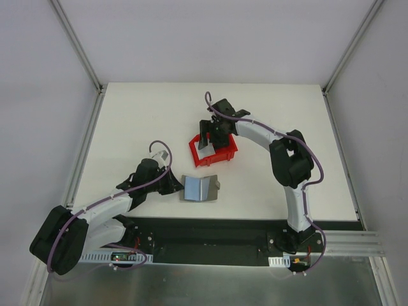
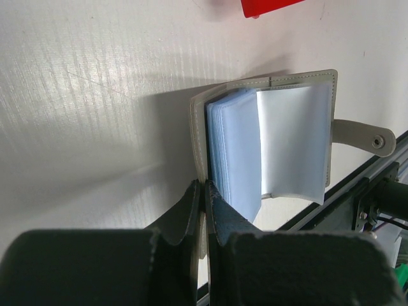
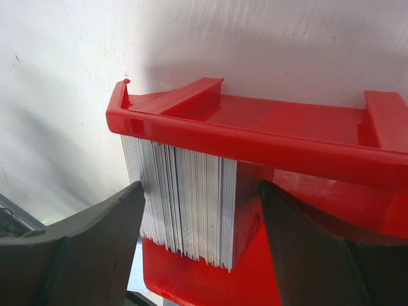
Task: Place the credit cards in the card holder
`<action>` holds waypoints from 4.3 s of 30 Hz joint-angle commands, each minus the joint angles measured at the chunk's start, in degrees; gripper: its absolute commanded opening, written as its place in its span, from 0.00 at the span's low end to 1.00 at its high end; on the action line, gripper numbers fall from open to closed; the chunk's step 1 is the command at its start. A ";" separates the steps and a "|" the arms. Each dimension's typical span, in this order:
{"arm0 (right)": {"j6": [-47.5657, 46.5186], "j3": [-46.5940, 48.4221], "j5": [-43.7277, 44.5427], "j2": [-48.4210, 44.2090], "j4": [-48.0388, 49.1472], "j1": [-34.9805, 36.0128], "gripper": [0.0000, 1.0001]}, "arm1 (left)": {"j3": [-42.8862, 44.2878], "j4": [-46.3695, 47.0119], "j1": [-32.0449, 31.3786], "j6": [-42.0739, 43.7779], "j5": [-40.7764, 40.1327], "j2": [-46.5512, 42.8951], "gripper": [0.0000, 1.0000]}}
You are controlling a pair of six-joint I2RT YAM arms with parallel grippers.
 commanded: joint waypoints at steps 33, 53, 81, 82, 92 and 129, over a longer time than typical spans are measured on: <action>-0.40 0.00 -2.01 -6.34 1.21 -0.88 0.25 | 2.23 0.98 0.30 1.62 0.52 2.66 0.00; -7.17 0.55 9.86 -16.07 -3.02 -0.62 0.00 | 0.03 1.15 0.30 1.97 0.70 0.11 0.00; 32.20 -51.67 12.41 -31.30 46.90 18.37 0.00 | -4.98 3.61 0.21 -1.19 1.14 -0.07 0.00; 32.47 -52.28 12.23 -31.38 47.52 18.37 0.00 | -5.33 4.14 0.12 -1.54 1.22 0.02 0.00; 34.76 -58.00 15.66 -34.54 51.83 20.65 0.01 | -8.85 7.66 0.21 -6.03 -0.62 0.72 0.00; 39.33 -66.26 15.22 -35.95 57.72 21.27 0.00 | -9.11 7.66 0.21 -5.94 -1.23 1.16 0.00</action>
